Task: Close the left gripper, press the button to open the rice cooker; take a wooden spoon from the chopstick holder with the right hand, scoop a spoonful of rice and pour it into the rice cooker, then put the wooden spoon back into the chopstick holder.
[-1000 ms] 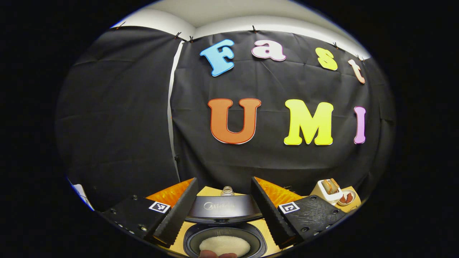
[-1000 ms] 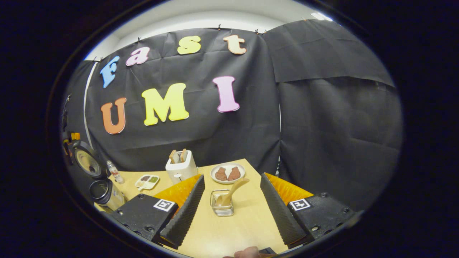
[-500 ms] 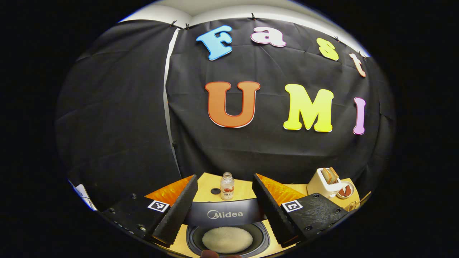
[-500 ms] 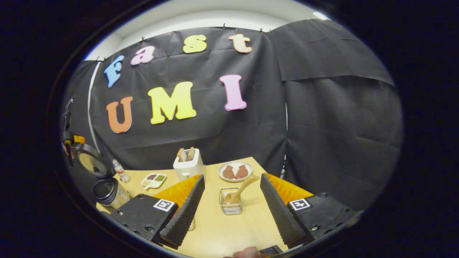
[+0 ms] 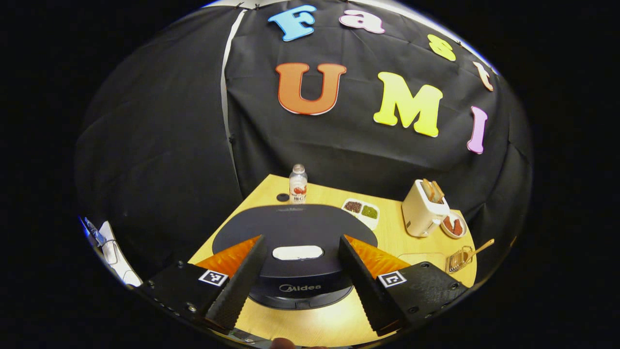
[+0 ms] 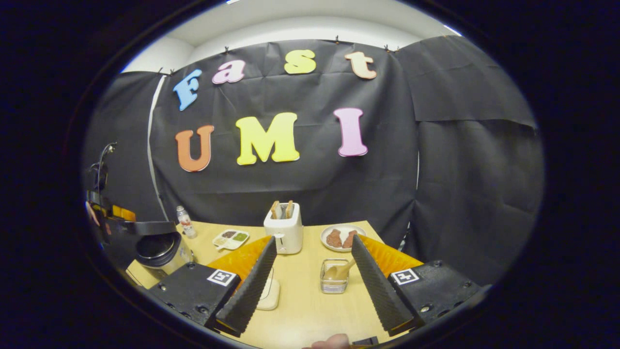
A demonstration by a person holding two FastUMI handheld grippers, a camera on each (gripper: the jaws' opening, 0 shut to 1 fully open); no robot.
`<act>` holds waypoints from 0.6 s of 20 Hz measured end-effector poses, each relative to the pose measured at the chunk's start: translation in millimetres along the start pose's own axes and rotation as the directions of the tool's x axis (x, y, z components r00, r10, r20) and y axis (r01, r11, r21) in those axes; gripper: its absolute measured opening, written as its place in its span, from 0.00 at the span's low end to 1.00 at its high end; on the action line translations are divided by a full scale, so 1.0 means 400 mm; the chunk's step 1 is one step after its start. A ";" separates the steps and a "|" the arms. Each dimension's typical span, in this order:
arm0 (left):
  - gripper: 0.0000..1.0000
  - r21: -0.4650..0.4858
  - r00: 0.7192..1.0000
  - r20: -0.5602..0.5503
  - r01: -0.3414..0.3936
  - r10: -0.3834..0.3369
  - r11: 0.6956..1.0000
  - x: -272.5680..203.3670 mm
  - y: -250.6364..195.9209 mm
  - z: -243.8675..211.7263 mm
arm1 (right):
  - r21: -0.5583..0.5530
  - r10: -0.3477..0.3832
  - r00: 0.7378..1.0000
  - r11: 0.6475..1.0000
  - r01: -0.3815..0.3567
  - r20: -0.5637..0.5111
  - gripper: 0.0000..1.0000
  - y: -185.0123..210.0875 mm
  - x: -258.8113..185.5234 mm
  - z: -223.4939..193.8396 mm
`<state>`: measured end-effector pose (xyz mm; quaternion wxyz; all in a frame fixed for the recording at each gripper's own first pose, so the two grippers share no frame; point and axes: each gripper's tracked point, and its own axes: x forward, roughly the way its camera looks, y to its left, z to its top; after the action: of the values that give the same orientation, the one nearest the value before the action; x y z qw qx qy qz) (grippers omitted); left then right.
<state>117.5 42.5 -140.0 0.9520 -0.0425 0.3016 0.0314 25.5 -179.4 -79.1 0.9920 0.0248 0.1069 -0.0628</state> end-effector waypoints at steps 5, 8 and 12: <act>0.98 -0.002 0.997 -0.074 -0.022 0.022 1.000 0.025 -0.003 -0.122 | -0.032 0.000 1.000 0.999 0.000 0.001 1.00 -0.030 -0.004 0.018; 0.97 -0.019 0.994 -0.106 -0.044 0.041 0.999 0.044 -0.009 -0.171 | -0.057 0.001 1.000 0.998 -0.001 0.003 1.00 -0.050 0.008 0.028; 0.98 0.003 0.993 -0.090 -0.079 0.079 0.997 0.045 -0.004 -0.177 | -0.062 0.017 1.000 0.998 -0.017 -0.006 0.96 -0.052 0.041 0.029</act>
<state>91.6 34.2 -207.9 0.9355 -0.0324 0.3454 0.0671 41.2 -202.8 -72.0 0.9924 -0.0050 0.1115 -0.0511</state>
